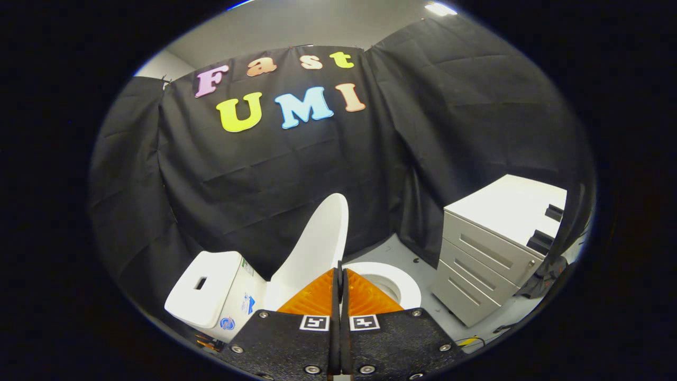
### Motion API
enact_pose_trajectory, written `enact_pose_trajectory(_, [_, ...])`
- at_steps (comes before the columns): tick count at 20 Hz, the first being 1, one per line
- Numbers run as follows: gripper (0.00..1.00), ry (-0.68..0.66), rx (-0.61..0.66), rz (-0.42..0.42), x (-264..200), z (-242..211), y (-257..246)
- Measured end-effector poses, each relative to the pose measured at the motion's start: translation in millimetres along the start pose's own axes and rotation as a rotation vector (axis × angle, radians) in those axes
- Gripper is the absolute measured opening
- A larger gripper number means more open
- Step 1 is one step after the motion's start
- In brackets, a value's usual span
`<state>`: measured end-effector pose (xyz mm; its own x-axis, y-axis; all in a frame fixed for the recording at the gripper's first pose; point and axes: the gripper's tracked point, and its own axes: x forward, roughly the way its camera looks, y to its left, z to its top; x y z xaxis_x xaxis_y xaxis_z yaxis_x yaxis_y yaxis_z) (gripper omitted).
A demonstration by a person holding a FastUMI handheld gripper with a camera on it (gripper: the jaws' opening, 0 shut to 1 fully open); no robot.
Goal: Open the toilet lid.
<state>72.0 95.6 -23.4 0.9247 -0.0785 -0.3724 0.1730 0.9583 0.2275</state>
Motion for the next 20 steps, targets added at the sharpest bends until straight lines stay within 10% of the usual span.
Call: enact_pose_trajectory(20, [0.00, -0.108, -0.296, 0.127, -40.5, 30.4, 131.9])
